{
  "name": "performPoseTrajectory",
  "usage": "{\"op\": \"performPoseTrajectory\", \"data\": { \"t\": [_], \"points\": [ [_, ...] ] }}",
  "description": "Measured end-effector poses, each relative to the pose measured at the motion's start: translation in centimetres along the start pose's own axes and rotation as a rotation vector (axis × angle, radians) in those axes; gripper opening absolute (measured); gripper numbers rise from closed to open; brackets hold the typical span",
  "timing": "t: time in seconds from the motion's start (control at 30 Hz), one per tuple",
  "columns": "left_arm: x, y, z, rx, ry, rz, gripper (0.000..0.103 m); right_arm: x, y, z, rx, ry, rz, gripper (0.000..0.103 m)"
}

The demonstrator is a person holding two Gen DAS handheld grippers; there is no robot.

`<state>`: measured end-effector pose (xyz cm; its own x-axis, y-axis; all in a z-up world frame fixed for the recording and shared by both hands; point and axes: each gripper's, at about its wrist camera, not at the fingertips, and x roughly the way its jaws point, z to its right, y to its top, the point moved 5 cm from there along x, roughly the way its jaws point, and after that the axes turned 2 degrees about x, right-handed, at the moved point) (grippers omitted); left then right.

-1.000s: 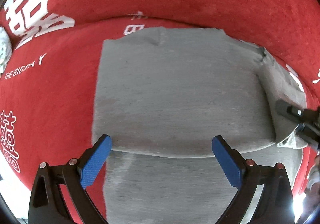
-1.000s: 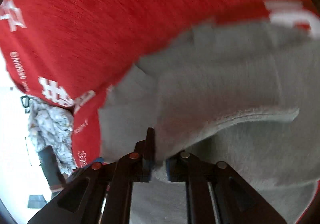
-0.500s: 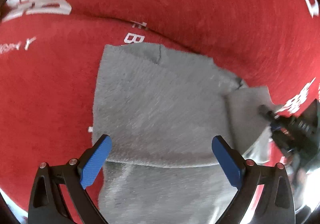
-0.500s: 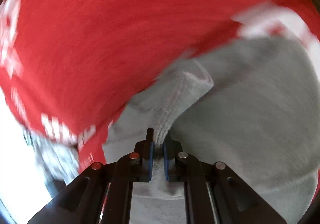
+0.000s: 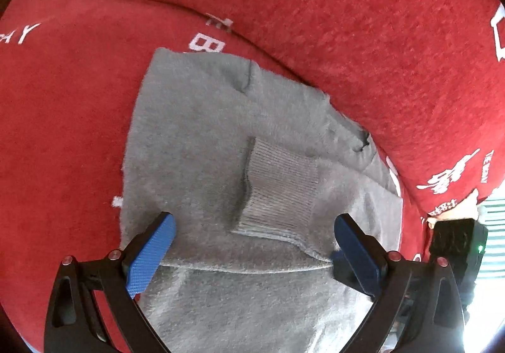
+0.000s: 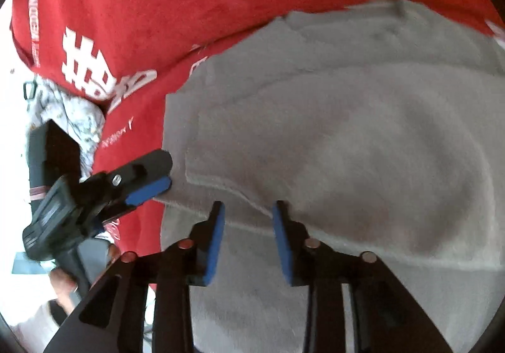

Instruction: Fold small clothes

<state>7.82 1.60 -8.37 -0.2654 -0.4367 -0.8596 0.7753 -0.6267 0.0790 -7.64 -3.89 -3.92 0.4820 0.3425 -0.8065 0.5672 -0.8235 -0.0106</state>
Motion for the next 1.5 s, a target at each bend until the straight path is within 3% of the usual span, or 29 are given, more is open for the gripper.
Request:
{"op": "performPoseTrajectory", "data": {
  "t": [0.3, 0.4, 0.47, 0.5, 0.53, 0.57, 0.6, 0.63, 0.83, 1.07, 1.13, 1.17, 1.2, 1.23, 1.37, 1.43, 1.5],
  "points": [
    [2.2, -0.8, 3.4, 0.070, 0.017, -0.066, 0.101, -10.4, -3.5, 15.1, 0.505, -0.003, 0.211, 0.044],
    [3.0, -0.7, 4.4, 0.091, 0.045, -0.078, 0.098, -12.1, -4.0, 18.7, 0.656, 0.053, 0.288, 0.044],
    [3.2, -0.4, 4.2, 0.080, 0.086, -0.084, 0.082, -12.4, -3.6, 20.2, 0.722, 0.095, 0.322, 0.044],
    [3.2, -0.3, 3.9, 0.072, 0.105, -0.087, 0.065, -12.3, -3.5, 20.6, 0.751, 0.117, 0.337, 0.044],
    [3.1, -0.2, 3.7, 0.069, 0.121, -0.083, 0.039, -12.2, -3.2, 20.6, 0.763, 0.134, 0.347, 0.044],
    [2.9, 0.0, 3.4, 0.066, 0.117, -0.082, 0.023, -12.2, -3.0, 20.6, 0.759, 0.134, 0.350, 0.044],
    [2.8, 0.1, 3.3, 0.054, 0.090, -0.091, 0.016, -12.2, -2.7, 20.5, 0.745, 0.121, 0.349, 0.034],
    [2.3, -0.1, 3.2, 0.045, 0.072, -0.084, 0.016, -12.1, -2.3, 19.9, 0.706, 0.086, 0.341, 0.008],
    [-0.9, -1.4, 4.6, 0.117, 0.047, -0.015, 0.016, -13.0, -0.8, 17.4, 0.555, 0.039, 0.352, 0.007],
    [1.0, -3.6, 3.0, 0.168, 0.161, -0.054, 0.016, -11.7, -1.9, 20.0, 0.497, -0.033, 0.277, 0.007],
    [0.0, -3.6, 2.6, 0.186, 0.203, -0.032, 0.028, -11.6, -2.2, 19.9, 0.485, -0.034, 0.282, 0.007],
    [-0.3, -3.6, 2.5, 0.195, 0.228, -0.025, 0.036, -11.7, -2.3, 19.9, 0.478, -0.040, 0.278, 0.008],
    [-0.9, -3.4, 2.1, 0.208, 0.271, -0.010, 0.054, -11.7, -2.4, 19.7, 0.467, -0.051, 0.265, 0.009],
    [-1.5, -3.3, 1.7, 0.218, 0.305, 0.008, 0.060, -11.5, -2.5, 19.3, 0.450, -0.073, 0.248, 0.012],
    [-3.6, -2.4, 0.7, 0.221, 0.350, 0.022, 0.060, -12.7, -2.9, 17.5, 0.369, -0.142, 0.211, 0.029],
    [-4.1, -2.2, 0.9, 0.225, 0.355, 0.031, 0.060, -14.2, -3.1, 16.8, 0.325, -0.162, 0.244, 0.044],
    [-4.0, -2.0, 2.1, 0.242, 0.361, 0.041, 0.060, -15.7, -2.4, 16.9, 0.309, -0.192, 0.291, 0.047]
  ]
}}
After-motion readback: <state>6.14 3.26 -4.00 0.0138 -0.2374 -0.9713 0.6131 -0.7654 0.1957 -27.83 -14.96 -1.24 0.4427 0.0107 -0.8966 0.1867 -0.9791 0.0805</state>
